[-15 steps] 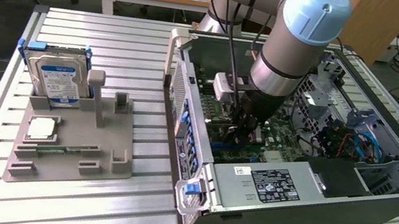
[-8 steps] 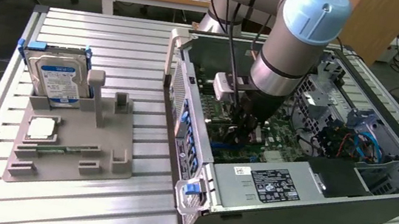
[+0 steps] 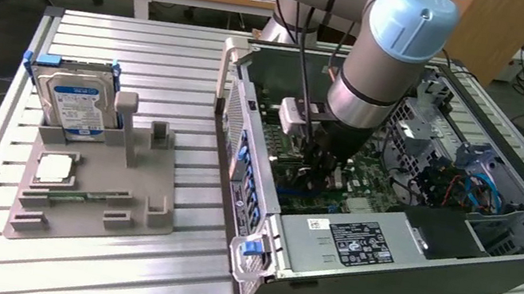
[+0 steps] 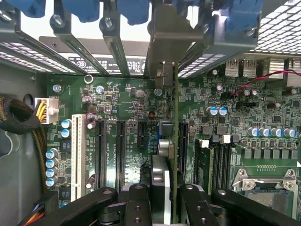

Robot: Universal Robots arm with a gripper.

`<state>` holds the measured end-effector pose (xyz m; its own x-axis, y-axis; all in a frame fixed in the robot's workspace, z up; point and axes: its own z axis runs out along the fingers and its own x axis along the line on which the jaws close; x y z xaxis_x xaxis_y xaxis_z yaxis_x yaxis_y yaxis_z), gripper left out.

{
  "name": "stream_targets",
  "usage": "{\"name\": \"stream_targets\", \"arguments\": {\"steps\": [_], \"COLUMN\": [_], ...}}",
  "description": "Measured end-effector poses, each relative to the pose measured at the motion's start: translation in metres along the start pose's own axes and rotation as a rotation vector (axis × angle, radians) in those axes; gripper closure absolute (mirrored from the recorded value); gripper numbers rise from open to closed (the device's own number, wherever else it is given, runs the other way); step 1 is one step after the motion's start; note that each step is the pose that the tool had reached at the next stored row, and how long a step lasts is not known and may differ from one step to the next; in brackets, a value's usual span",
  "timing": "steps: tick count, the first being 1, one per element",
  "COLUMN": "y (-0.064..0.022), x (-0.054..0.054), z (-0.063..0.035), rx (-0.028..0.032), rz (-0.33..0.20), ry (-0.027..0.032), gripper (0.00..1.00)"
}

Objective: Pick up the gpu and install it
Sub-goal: 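Insert the gpu into the slot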

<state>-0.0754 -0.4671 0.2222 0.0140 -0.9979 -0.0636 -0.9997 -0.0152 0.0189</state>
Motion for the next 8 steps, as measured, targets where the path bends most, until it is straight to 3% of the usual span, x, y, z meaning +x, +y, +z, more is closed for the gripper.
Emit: {"name": "stream_targets", "arguments": {"steps": [8], "y": [-0.0001], "x": [-0.0003], "z": [-0.0023], "rx": [0.0005], "rz": [0.0], "ry": [-0.0008], "gripper": [0.72]}}
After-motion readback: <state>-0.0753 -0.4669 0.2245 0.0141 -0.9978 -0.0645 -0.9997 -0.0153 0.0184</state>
